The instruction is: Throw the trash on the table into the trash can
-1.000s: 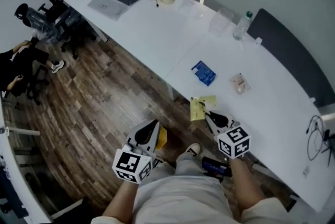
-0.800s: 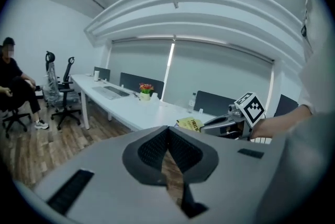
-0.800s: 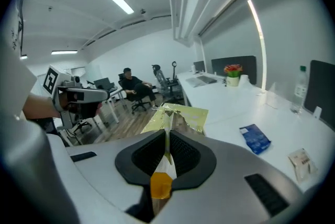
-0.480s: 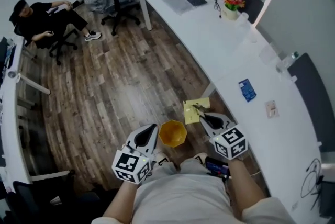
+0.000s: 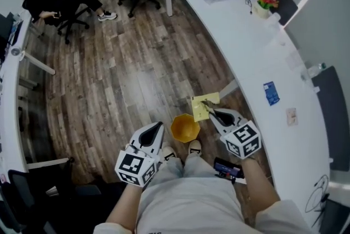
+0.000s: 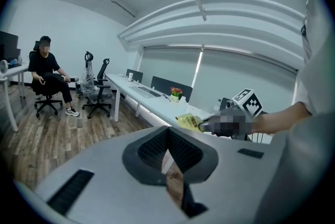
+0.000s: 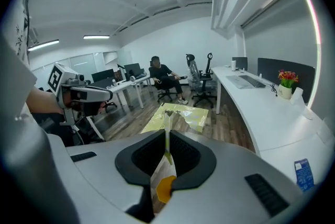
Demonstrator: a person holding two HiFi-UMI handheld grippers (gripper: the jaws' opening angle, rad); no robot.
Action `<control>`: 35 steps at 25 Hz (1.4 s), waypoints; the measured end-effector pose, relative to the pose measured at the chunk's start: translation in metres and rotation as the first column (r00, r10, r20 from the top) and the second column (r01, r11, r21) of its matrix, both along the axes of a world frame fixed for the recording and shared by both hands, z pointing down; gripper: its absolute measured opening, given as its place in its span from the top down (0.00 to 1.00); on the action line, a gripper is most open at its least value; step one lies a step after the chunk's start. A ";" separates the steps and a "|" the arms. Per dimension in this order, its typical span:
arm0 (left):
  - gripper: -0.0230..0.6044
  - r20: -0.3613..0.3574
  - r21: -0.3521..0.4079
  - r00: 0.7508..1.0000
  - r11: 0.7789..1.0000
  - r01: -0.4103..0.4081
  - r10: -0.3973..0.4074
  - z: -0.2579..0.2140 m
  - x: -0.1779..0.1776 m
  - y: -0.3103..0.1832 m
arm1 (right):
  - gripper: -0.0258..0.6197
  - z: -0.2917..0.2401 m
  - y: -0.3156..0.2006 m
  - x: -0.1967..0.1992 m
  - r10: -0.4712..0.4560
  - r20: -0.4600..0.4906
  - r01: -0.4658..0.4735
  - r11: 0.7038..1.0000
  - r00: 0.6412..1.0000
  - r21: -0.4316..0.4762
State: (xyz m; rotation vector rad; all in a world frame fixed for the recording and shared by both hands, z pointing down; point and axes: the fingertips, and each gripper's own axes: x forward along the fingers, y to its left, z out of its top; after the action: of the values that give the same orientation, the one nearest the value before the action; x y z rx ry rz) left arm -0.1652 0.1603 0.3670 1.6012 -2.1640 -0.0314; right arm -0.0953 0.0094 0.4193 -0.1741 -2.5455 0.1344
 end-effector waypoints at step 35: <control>0.96 -0.171 -0.170 0.984 0.985 0.017 -0.047 0.275 -0.004 -0.025 | 0.88 0.382 0.025 0.025 -0.233 -0.331 0.186 0.968 0.914 -0.168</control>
State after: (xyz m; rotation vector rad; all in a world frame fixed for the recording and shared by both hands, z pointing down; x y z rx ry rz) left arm -0.1687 0.1354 0.6418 1.4143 -2.0020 0.0013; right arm -0.0703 0.0348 0.8016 -0.4358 -2.1479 0.2306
